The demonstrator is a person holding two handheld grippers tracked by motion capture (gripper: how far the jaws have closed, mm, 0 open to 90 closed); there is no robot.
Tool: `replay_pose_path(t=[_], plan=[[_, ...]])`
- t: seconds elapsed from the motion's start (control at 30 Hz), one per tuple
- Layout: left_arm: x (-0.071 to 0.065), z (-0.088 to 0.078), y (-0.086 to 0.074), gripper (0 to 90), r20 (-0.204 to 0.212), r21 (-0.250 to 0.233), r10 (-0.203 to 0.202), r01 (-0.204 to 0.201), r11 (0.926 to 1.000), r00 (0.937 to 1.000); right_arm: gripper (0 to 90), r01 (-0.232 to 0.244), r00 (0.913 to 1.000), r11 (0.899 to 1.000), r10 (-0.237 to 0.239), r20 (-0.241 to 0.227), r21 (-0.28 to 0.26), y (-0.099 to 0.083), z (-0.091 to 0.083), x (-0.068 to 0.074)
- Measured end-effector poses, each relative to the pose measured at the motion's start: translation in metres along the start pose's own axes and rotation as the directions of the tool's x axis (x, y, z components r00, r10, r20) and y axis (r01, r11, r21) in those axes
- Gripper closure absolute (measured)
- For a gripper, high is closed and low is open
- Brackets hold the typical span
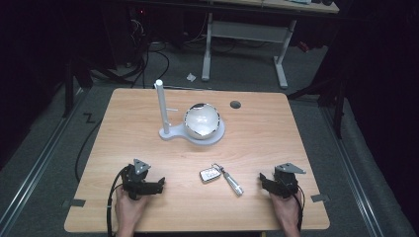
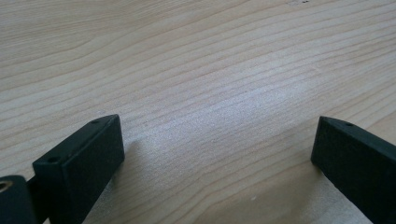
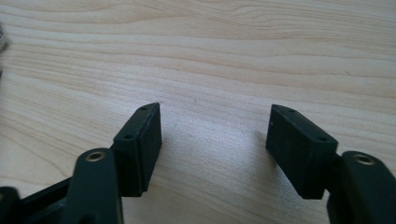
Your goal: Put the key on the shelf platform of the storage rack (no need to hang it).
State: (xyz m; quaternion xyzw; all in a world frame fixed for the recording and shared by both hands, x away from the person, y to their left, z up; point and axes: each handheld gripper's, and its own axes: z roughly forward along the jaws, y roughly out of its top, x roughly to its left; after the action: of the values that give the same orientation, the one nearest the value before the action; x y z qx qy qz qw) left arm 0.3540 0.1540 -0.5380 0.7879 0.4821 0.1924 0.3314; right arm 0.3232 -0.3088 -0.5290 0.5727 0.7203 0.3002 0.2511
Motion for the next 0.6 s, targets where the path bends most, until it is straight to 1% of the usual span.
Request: replay_pose_path(t=[0.03, 0.07, 0.13, 0.2, 0.23, 0.27, 0.37, 0.43, 0.47, 0.5, 0.6], plan=[[0.000, 0.000, 0.000, 2.8, 0.000, 0.000, 0.000, 0.000, 1.0000, 1.0000, 37.9, 0.000, 1.0000, 1.000, 0.000, 0.000, 0.000, 0.000, 0.000, 0.000], [0.000, 0.000, 0.000, 2.8, 0.000, 0.000, 0.000, 0.000, 1.0000, 1.0000, 41.9, 0.010, 0.9999, 1.000, -0.010, -0.011, -0.002, 0.000, -0.001, 0.001], [0.000, 0.000, 0.000, 2.8, 0.000, 0.000, 0.000, 0.000, 1.0000, 1.0000, 43.0, 0.011, 0.9998, 1.000, -0.011, -0.016, -0.003, 0.000, -0.001, 0.002], [0.000, 0.000, 0.000, 3.2, 0.001, 0.000, 0.001, -0.001, 1.0000, 1.0000, 45.7, 0.019, 0.9992, 1.000, -0.019, -0.036, -0.002, 0.000, -0.001, 0.005], [0.000, 0.000, 0.000, 3.3, 0.001, 0.000, 0.001, -0.001, 1.0000, 1.0000, 45.7, 0.019, 0.9992, 1.000, -0.019, -0.036, -0.002, 0.000, -0.001, 0.005], [0.000, 0.000, 0.000, 3.3, 0.001, 0.001, 0.001, -0.001, 1.0000, 1.0000, 47.2, 0.028, 0.9982, 1.000, -0.028, -0.053, -0.004, 0.001, -0.001, 0.007], [0.000, -0.001, 0.000, 3.6, 0.001, 0.001, 0.002, -0.002, 1.0000, 1.0000, 48.4, 0.037, 0.9971, 0.999, -0.037, -0.066, -0.004, 0.001, -0.001, 0.009], [0.000, -0.001, 0.000, 3.7, 0.003, -0.001, 0.002, -0.002, 1.0000, 1.0000, 51.6, 0.050, 0.9944, 0.999, -0.050, -0.093, -0.005, 0.002, -0.001, 0.013], [0.000, -0.001, 0.000, 3.7, 0.003, -0.001, 0.002, -0.002, 1.0000, 1.0000, 51.6, 0.050, 0.9944, 0.999, -0.050, -0.093, -0.005, 0.002, -0.001, 0.013], [0.000, -0.001, 0.000, 3.7, 0.003, -0.001, 0.002, -0.002, 1.0000, 1.0000, 52.4, 0.061, 0.9923, 0.998, -0.062, -0.107, -0.006, 0.003, -0.001, 0.015], [0.000, -0.001, 0.000, 3.7, 0.003, -0.001, 0.002, -0.002, 1.0000, 1.0000, 54.7, 0.072, 0.9882, 0.997, -0.072, -0.135, -0.009, 0.006, -0.002, 0.020]])
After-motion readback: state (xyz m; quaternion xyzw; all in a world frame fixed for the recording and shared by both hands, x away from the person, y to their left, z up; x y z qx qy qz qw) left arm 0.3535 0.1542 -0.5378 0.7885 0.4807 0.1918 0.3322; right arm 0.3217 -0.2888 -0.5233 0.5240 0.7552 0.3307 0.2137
